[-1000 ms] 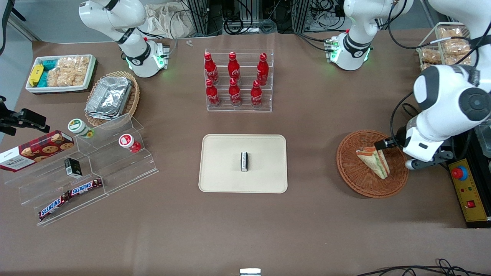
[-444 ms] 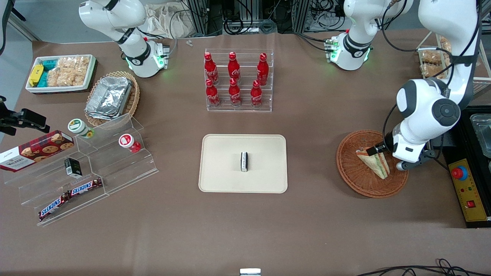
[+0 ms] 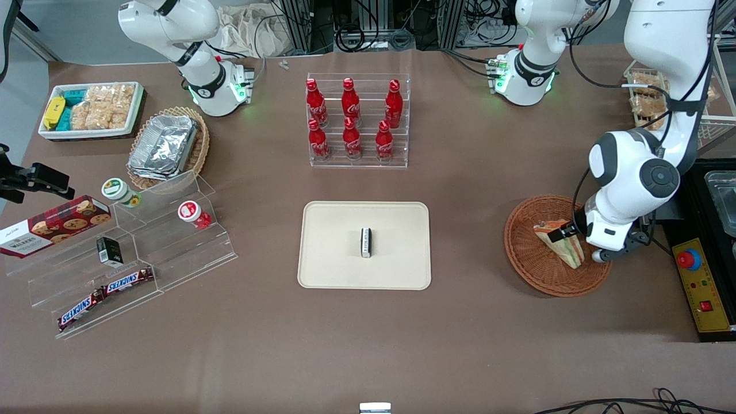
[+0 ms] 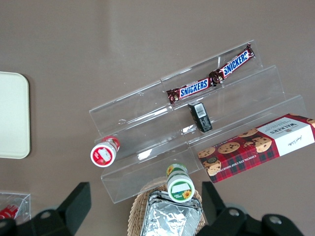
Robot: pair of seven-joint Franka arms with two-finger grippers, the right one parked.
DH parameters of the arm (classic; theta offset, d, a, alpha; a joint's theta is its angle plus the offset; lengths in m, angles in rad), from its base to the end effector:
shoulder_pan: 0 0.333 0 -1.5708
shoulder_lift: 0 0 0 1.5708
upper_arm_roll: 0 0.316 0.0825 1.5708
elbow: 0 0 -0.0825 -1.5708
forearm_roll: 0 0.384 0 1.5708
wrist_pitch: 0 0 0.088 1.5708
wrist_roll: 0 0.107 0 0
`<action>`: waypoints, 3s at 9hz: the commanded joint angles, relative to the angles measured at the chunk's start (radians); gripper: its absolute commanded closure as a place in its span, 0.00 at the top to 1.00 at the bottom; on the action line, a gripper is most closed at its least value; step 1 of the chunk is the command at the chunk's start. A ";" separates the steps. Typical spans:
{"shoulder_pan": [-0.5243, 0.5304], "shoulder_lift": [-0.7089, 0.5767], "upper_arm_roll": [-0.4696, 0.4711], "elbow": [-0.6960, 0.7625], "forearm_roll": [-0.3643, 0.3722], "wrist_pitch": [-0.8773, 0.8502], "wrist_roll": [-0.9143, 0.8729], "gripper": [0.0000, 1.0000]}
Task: Place sandwich from basket to tray
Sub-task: 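Close the left gripper on the sandwich's wrapped edge, then lift the sandwich up out of the basket with the left gripper, then carry the sandwich over the cream tray beside the black packet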
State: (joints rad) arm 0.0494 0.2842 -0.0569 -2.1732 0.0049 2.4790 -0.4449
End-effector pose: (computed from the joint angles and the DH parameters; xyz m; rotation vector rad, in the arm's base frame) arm 0.5647 -0.0041 0.2629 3.0500 0.6757 0.0291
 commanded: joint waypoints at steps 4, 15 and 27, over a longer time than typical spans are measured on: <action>0.000 -0.037 -0.015 0.030 0.006 -0.073 -0.018 0.04; -0.069 -0.030 -0.452 0.694 0.110 -0.898 0.020 0.00; -0.310 0.472 -0.451 0.697 0.300 -0.457 -0.135 0.26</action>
State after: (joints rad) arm -0.2496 0.7303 -0.5101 -1.5073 0.2838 2.0226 -0.5643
